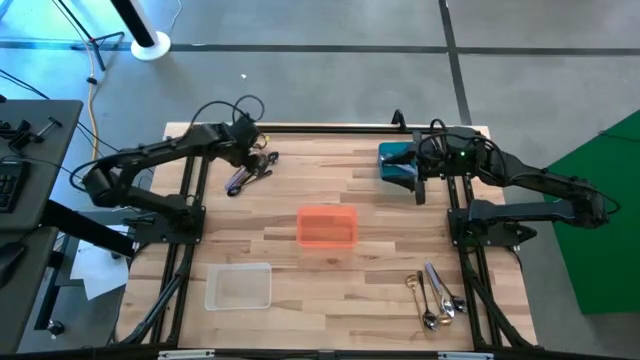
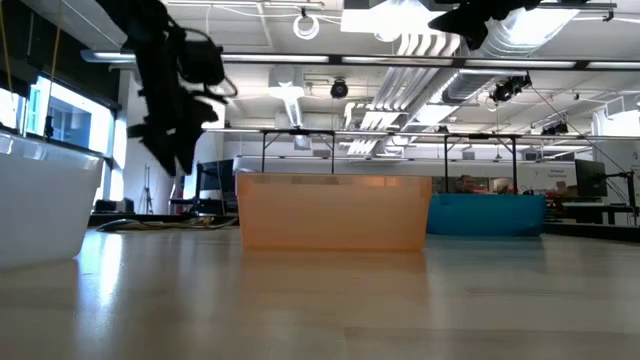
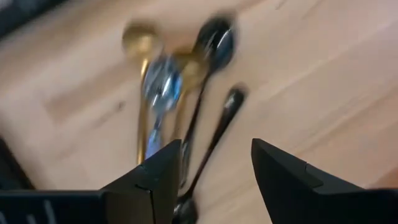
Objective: Sort silverware by color (type)
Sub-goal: Put the top violet spoon into the blue bin
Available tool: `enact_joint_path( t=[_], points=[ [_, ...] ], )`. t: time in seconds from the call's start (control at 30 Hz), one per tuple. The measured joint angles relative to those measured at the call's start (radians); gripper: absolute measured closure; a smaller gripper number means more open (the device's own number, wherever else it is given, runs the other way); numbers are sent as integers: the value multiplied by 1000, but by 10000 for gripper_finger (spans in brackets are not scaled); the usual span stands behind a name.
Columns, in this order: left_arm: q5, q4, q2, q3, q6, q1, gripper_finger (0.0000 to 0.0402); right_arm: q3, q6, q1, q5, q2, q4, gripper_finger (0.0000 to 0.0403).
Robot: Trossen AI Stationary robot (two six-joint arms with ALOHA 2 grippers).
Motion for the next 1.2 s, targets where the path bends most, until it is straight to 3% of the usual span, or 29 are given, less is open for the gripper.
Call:
enact_joint_path(
  t=[0.3,0.57,0.83,1.2],
  points=[
    [-69,72,99,-104,-51,46,220,0,14,0,25,0,0,188],
    [-103,198,208,-110,-35,88,220,0,19,0,44,1,0,188],
    [-94,210,215,-110,-13,99,220,0,45,0,44,1,-1,188],
    [-71,218,242,-107,34,97,279,1,37,0,45,67,-4,188]
  ],
)
